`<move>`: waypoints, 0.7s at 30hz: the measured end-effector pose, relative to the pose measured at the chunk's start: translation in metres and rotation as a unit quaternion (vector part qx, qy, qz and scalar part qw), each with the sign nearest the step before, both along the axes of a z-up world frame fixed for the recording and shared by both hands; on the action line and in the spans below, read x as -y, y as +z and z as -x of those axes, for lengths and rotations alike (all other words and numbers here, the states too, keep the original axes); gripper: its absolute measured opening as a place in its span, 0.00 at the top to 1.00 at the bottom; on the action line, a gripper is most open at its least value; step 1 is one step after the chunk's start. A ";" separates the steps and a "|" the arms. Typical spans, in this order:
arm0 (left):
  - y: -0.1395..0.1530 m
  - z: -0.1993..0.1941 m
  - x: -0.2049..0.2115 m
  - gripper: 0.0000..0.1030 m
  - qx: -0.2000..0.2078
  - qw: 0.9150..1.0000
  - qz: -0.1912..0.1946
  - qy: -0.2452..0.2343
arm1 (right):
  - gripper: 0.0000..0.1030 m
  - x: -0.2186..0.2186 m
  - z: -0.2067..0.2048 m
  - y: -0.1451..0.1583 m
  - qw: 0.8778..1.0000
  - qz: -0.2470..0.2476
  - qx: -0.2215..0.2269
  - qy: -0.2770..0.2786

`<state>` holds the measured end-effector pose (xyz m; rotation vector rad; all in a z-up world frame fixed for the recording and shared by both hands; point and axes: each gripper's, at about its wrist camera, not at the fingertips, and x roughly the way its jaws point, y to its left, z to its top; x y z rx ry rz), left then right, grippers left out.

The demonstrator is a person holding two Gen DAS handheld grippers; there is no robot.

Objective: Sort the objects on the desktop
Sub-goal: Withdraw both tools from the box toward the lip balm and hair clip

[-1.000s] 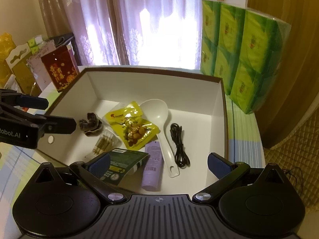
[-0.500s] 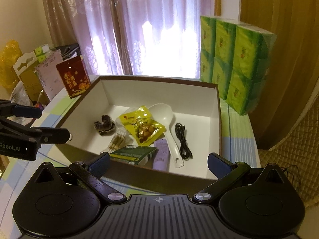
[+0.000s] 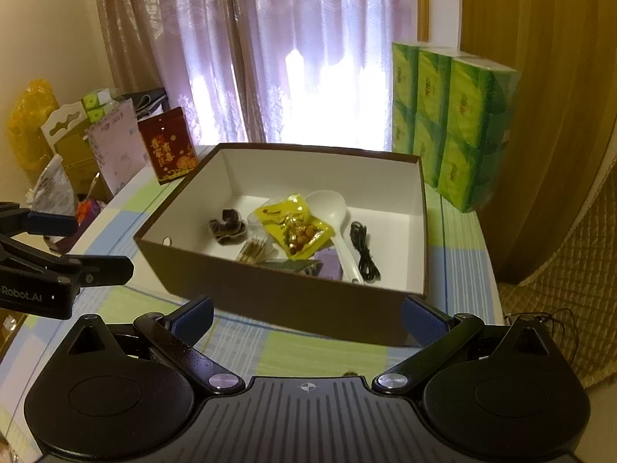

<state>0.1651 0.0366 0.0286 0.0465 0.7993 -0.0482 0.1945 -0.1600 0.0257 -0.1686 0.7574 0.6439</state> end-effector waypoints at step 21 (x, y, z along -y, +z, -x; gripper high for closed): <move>-0.003 0.049 0.016 0.04 -0.003 1.000 -0.011 0.002 | 0.02 0.022 0.037 -0.012 1.000 0.000 -0.014 0.004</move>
